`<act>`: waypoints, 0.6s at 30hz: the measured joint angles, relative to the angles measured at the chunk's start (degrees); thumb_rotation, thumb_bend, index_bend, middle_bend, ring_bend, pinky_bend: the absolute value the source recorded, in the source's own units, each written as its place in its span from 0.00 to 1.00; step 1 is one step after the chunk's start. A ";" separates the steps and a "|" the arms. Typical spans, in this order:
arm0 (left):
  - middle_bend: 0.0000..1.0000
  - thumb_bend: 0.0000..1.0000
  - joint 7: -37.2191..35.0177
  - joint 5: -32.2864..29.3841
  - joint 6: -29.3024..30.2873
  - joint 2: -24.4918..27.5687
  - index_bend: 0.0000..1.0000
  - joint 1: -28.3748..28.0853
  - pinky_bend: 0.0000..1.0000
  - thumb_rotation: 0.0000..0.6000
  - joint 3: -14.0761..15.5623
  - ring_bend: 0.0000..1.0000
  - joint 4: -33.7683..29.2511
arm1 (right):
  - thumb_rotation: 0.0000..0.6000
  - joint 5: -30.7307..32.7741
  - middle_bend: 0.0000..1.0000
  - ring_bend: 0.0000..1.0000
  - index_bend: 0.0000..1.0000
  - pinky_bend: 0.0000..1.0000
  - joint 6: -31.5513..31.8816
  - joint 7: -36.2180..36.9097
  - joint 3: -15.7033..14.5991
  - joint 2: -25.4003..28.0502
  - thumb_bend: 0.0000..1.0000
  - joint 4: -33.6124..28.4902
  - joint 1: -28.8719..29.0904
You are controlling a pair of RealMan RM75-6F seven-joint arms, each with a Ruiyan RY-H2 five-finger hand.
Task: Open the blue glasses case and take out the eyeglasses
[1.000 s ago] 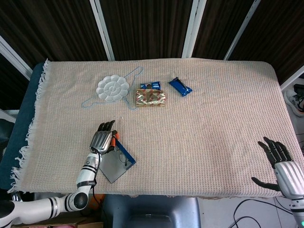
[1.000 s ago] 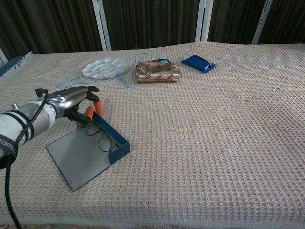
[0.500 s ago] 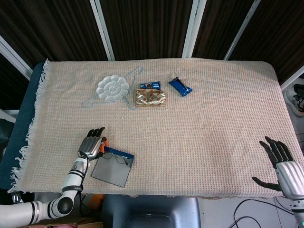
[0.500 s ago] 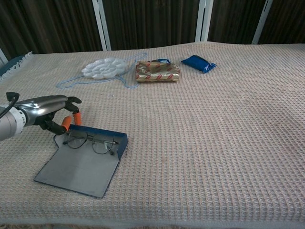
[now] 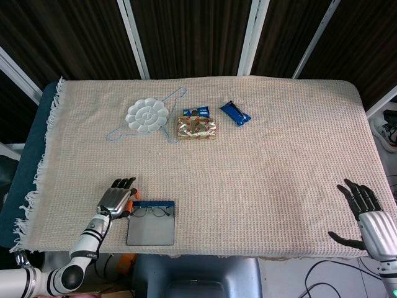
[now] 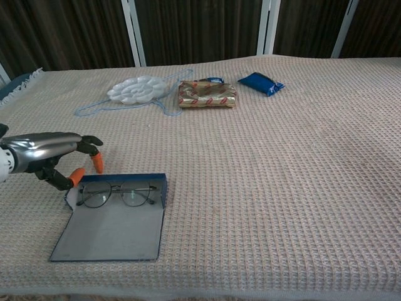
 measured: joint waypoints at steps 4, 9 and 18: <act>0.00 0.50 -5.01 6.75 1.93 -0.28 0.23 1.69 0.00 1.00 -0.07 0.00 -0.57 | 1.00 0.07 0.00 0.00 0.00 0.00 -0.05 0.05 0.02 -0.01 0.18 0.03 0.00; 0.00 0.48 -11.84 17.74 4.23 -0.72 0.25 4.38 0.00 1.00 0.91 0.00 -1.55 | 1.00 -0.24 0.00 0.00 0.00 0.00 -0.32 -0.43 -0.17 -0.07 0.18 -0.08 0.09; 0.00 0.48 -9.70 20.67 6.23 -4.51 0.21 5.68 0.00 1.00 3.05 0.00 -0.03 | 1.00 -0.48 0.00 0.00 0.00 0.00 -0.07 -0.03 -0.28 0.09 0.18 0.03 -0.01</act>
